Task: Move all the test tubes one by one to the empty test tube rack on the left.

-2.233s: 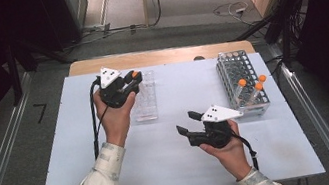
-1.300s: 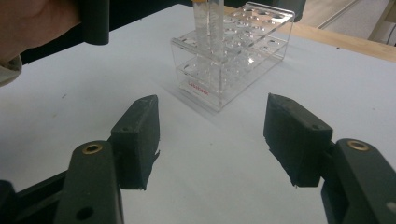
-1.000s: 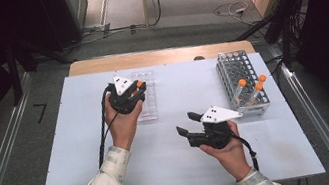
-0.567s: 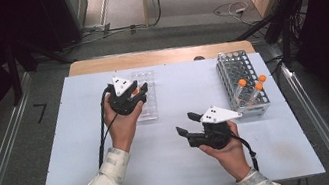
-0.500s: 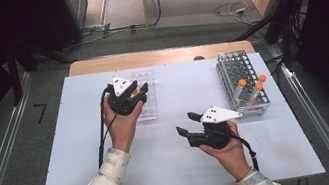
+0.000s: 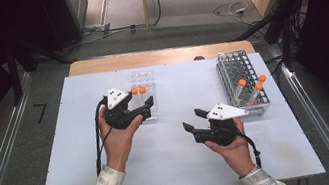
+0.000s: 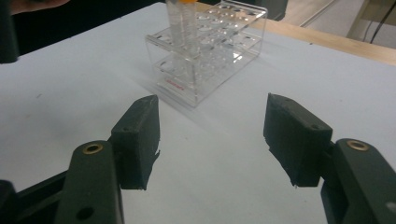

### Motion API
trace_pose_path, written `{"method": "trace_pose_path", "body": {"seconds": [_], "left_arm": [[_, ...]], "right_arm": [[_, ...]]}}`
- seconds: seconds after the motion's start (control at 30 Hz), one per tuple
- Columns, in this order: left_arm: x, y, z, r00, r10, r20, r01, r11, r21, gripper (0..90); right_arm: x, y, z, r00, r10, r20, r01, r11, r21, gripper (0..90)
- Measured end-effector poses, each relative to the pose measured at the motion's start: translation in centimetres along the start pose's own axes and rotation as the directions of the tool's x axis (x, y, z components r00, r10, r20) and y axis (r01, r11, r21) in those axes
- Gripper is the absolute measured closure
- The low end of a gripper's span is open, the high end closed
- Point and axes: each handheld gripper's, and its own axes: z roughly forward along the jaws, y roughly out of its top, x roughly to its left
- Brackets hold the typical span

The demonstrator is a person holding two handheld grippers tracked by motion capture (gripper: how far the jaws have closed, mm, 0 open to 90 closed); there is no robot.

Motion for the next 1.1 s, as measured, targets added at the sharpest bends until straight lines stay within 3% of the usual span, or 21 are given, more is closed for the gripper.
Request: {"method": "trace_pose_path", "body": {"seconds": [0.3, 0.5, 0.7, 0.8, 1.1], "left_arm": [[-0.5, -1.1, -1.4, 0.9996, 0.001, 0.027, -0.001, 1.0, -0.009, 22.8], [-0.6, -1.7, -1.6, 0.9998, 0.004, 0.02, -0.004, 0.9999, 0.01, 22.0], [-0.9, -2.2, -1.5, 0.9995, 0.008, 0.03, -0.009, 0.9998, 0.019, 21.8], [-1.0, -2.2, -1.6, 0.9993, 0.008, 0.035, -0.009, 0.9998, 0.018, 21.3], [-0.6, -2.3, -2.1, 0.9994, -0.003, 0.034, 0.003, 0.9999, 0.014, 21.2]], "right_arm": [[-2.5, -0.2, -1.8, 0.9969, 0.04, 0.068, -0.039, 0.999, -0.027, 34.9], [-4.7, -0.3, -3.6, 0.9884, 0.081, 0.129, -0.073, 0.995, -0.061, 35.1], [-6.8, -0.6, -4.8, 0.9702, 0.108, 0.217, -0.091, 0.992, -0.088, 36.2], [-7.6, -0.8, -5.2, 0.9562, 0.106, 0.273, -0.085, 0.993, -0.087, 36.7], [-9.5, -2.1, -7.0, 0.9321, 0.135, 0.336, -0.114, 0.99, -0.081, 40.1]]}}
